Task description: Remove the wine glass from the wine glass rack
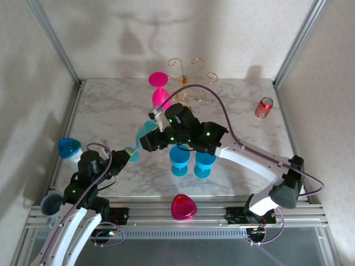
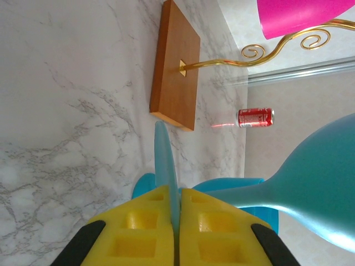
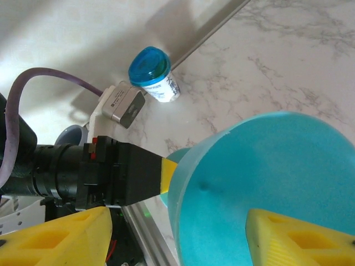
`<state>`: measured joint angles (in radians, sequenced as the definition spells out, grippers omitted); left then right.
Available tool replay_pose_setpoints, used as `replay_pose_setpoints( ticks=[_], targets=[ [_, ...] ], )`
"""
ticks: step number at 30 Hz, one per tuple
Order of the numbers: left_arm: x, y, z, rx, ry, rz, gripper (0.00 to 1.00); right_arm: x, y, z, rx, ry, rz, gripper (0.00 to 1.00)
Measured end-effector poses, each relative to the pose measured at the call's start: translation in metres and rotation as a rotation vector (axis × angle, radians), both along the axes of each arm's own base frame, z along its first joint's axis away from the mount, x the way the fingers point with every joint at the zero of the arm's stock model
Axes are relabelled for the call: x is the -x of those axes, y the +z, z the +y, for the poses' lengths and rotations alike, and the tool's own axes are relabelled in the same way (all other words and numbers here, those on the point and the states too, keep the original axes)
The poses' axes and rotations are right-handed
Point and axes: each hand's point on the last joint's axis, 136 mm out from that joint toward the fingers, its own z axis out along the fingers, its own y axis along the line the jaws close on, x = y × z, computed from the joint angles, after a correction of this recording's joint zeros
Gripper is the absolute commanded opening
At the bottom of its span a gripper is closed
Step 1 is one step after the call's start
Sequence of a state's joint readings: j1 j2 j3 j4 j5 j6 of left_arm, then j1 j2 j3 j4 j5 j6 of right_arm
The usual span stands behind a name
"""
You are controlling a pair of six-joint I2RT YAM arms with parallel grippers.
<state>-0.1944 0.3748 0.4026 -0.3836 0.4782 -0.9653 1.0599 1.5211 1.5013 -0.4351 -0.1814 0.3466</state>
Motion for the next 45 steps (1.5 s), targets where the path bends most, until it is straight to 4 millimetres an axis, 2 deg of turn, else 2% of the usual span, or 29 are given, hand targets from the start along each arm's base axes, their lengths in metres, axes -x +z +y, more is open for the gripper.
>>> replay_pose_setpoints(
  ticks=[5,12,16,17,20,25,28,31,34,36,37,41,45],
  targets=[
    [-0.001,-0.001,0.000,-0.004,0.000,0.001,0.00,0.002,-0.003,0.004,0.009,0.024,0.009,0.50],
    [-0.003,-0.005,0.000,-0.021,-0.004,0.012,0.00,0.001,-0.007,0.005,0.025,0.035,0.013,0.27],
    [-0.003,-0.006,0.000,-0.025,-0.006,0.017,0.00,0.000,-0.009,0.004,0.032,0.034,0.016,0.03],
    [-0.003,-0.007,0.000,-0.026,-0.006,0.020,0.00,0.002,-0.009,0.004,0.029,0.045,0.018,0.00],
    [-0.003,-0.009,-0.001,-0.026,-0.009,0.028,0.00,0.004,-0.008,0.005,0.025,0.056,0.021,0.00],
    [-0.004,-0.008,-0.001,-0.025,-0.009,0.026,0.06,0.004,-0.008,0.005,0.024,0.056,0.023,0.00],
    [-0.004,-0.008,0.000,-0.028,-0.003,0.026,0.17,0.004,-0.008,0.005,0.024,0.055,0.026,0.00],
    [-0.006,-0.007,0.002,-0.029,0.012,0.020,0.23,0.003,-0.010,0.004,0.032,0.044,0.029,0.00],
    [-0.007,-0.007,0.004,-0.030,0.022,0.018,0.24,0.002,-0.011,0.003,0.036,0.038,0.028,0.00],
    [-0.008,-0.006,0.004,-0.031,0.024,0.015,0.26,0.001,-0.013,0.002,0.042,0.032,0.028,0.00],
    [-0.008,-0.006,0.004,-0.032,0.025,0.014,0.32,0.001,-0.015,0.002,0.046,0.027,0.029,0.00],
    [-0.009,-0.007,0.007,-0.042,0.042,0.016,0.39,-0.002,-0.022,-0.001,0.068,0.011,0.030,0.00],
    [-0.011,-0.008,0.016,-0.080,0.088,0.034,0.40,-0.006,-0.031,-0.006,0.098,-0.021,0.022,0.00]
  ],
)
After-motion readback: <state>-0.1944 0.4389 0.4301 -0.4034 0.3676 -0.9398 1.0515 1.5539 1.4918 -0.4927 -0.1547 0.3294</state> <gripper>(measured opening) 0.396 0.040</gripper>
